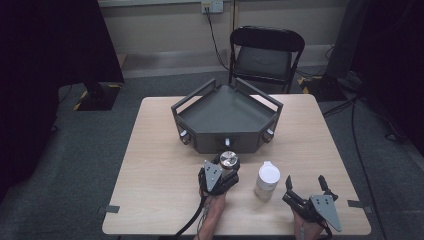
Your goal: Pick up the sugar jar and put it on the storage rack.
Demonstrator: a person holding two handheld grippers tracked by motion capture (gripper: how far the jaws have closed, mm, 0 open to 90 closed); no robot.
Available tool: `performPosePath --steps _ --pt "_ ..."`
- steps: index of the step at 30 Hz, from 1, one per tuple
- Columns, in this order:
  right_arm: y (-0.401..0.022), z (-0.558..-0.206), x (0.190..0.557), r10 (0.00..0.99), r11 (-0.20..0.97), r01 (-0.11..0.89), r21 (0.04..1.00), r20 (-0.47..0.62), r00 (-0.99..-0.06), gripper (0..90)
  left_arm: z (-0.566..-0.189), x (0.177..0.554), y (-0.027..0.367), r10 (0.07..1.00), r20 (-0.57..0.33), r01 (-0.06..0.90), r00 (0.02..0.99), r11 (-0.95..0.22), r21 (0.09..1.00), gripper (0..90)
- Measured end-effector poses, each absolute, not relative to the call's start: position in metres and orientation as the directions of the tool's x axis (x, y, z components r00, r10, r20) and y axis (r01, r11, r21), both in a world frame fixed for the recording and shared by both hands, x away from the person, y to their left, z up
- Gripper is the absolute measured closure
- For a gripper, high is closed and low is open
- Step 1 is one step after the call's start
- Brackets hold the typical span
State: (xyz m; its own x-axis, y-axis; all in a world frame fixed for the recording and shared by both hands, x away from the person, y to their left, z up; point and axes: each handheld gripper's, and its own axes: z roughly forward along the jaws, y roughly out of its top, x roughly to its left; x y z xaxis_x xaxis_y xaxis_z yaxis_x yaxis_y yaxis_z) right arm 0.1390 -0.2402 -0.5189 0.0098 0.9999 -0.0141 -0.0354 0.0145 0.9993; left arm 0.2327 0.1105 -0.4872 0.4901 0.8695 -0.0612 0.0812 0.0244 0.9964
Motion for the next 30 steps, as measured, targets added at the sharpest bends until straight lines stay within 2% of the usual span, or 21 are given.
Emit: performPosePath --steps 2,16,30 --pt "-0.24 -0.519 0.139 1.0 0.015 -0.035 0.999 -0.014 0.01 1.3 -0.484 0.232 0.112 0.868 -0.036 0.071 0.494 0.001 0.997 34.9" --pt "-0.24 -0.519 0.139 1.0 0.015 -0.036 0.999 -0.014 0.011 1.3 -0.467 0.236 0.129 0.816 -0.007 0.052 0.578 -0.028 0.998 34.9" --pt "-0.24 -0.519 0.139 1.0 0.014 -0.036 0.999 -0.014 0.01 1.3 -0.45 0.242 0.143 0.798 0.013 0.03 0.602 -0.039 0.999 34.9"
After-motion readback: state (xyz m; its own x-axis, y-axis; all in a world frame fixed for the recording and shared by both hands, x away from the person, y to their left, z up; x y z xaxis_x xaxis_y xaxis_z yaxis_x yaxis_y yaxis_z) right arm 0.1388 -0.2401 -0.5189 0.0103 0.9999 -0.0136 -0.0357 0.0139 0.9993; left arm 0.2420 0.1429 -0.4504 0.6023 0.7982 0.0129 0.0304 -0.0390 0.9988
